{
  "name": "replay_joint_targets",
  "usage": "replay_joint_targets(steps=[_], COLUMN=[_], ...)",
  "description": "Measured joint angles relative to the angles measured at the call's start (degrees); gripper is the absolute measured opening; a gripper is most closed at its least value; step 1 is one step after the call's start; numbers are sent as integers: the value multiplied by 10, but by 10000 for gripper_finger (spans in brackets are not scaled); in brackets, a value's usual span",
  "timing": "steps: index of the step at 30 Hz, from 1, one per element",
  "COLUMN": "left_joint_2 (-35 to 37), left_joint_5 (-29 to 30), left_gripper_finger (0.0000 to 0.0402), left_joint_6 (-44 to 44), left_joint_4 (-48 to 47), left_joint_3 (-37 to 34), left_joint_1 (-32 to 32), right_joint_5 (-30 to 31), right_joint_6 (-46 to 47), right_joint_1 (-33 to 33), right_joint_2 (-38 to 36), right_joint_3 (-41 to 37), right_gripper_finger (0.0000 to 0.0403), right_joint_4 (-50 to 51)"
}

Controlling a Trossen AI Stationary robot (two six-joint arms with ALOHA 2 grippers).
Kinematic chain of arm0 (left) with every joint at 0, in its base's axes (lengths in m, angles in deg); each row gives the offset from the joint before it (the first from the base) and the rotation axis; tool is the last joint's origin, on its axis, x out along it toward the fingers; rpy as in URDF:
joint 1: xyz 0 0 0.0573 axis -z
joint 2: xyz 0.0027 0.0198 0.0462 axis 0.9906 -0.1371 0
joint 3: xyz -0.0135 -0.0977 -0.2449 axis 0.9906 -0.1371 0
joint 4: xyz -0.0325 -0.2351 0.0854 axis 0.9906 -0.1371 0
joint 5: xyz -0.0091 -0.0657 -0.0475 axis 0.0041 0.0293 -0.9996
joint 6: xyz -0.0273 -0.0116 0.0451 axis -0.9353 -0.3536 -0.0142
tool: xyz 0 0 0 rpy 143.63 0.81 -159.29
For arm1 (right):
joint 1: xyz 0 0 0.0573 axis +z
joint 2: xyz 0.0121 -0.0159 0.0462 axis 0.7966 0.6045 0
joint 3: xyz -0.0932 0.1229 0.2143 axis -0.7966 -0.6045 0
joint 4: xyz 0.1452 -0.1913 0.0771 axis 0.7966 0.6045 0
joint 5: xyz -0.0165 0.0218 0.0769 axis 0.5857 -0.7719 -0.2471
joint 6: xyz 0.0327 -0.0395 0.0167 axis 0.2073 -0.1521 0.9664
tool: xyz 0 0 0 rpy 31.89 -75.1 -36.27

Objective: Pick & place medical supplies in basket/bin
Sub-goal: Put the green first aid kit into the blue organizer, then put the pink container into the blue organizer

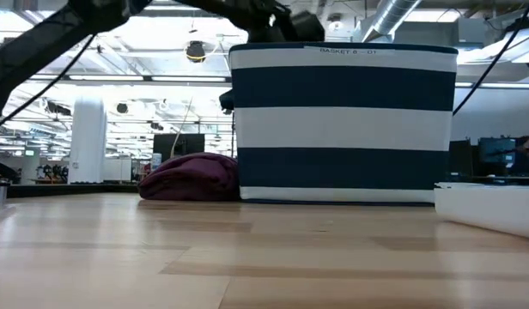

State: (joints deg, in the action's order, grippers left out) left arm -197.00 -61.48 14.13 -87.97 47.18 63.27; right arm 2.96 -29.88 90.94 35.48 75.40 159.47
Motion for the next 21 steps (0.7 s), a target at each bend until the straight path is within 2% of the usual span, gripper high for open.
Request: replay_joint_targets(steps=[6, 13, 17, 21], left_joint_2=[-35, -33, -27, 9], left_joint_5=[-37, -50, -71, -73], left_gripper_finger=[74, 144, 159, 159], left_joint_6=[-2, -29, -41, -61], left_joint_4=[0, -15, -26, 27], left_joint_3=[1, 27, 96, 88], left_joint_1=[-5, -9, -13, -14], right_joint_5=[0, 0, -1, -2], right_joint_6=[0, 0, 0, 0], right_joint_1=[0, 0, 0, 0], right_joint_2=[0, 0, 0, 0], right_joint_3=[0, 0, 0, 0], right_gripper_finger=[125, 125, 125, 125], right_joint_4=[0, 0, 0, 0])
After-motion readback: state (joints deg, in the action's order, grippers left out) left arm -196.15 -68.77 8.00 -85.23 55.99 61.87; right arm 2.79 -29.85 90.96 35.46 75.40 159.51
